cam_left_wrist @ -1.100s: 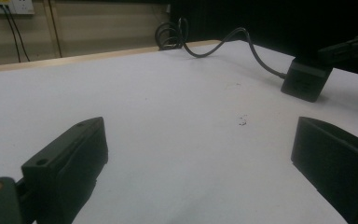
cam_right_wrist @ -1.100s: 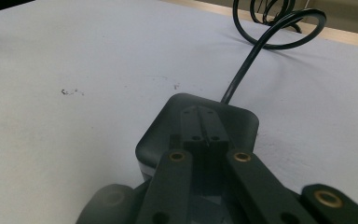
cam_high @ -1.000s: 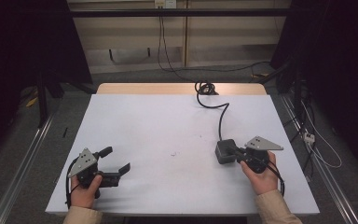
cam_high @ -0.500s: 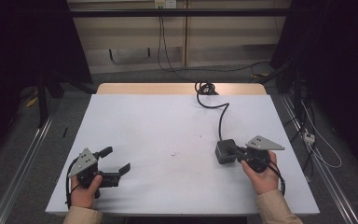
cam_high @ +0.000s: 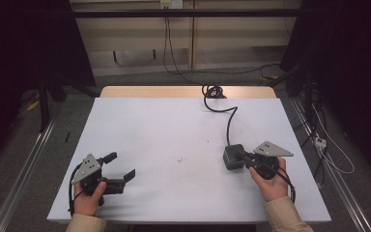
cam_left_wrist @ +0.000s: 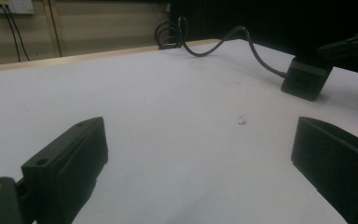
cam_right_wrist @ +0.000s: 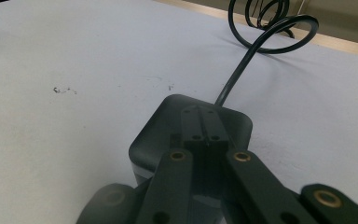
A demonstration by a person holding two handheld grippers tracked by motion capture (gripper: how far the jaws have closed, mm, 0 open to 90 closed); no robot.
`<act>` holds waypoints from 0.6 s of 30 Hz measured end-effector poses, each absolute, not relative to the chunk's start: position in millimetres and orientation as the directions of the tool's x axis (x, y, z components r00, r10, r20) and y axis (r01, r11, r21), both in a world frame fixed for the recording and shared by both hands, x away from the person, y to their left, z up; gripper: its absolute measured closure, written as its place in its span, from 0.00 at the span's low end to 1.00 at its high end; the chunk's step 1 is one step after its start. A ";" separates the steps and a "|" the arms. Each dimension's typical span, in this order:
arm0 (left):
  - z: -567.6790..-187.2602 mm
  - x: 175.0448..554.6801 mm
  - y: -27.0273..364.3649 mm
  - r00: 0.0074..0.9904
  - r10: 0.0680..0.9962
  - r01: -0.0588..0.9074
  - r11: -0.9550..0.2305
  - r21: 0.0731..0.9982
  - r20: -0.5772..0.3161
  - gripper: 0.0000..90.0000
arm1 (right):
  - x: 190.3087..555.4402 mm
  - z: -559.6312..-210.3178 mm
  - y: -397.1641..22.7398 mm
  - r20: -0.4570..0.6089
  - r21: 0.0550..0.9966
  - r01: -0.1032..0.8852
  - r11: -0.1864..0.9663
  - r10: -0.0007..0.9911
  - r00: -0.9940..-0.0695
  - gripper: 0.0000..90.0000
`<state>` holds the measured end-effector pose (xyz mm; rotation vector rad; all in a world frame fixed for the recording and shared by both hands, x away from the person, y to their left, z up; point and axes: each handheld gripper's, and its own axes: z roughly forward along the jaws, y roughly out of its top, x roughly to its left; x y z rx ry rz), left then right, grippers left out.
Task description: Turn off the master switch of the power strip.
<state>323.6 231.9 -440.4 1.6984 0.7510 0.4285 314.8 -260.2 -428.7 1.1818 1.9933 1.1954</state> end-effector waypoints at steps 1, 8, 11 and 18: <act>-440.6 323.6 232.0 0.725 0.680 0.257 -0.120 0.959 -0.109 0.04 | 314.8 -428.9 -260.7 0.009 0.883 0.415 0.217 0.878 -0.478 1.00; -440.8 323.7 231.0 0.727 0.678 0.257 -0.123 0.959 -0.108 0.04 | 314.1 -430.7 -260.5 0.026 0.887 0.416 0.202 0.876 -0.481 1.00; -440.8 323.8 231.2 0.726 0.679 0.257 -0.121 0.959 -0.110 0.04 | 313.6 -430.2 -257.6 -0.001 0.884 0.409 0.227 0.876 -0.483 1.00; -440.5 324.4 233.7 0.723 0.682 0.254 -0.116 0.960 -0.108 0.04 | 313.3 -429.5 -257.9 -0.040 0.889 0.384 0.250 0.877 -0.479 1.00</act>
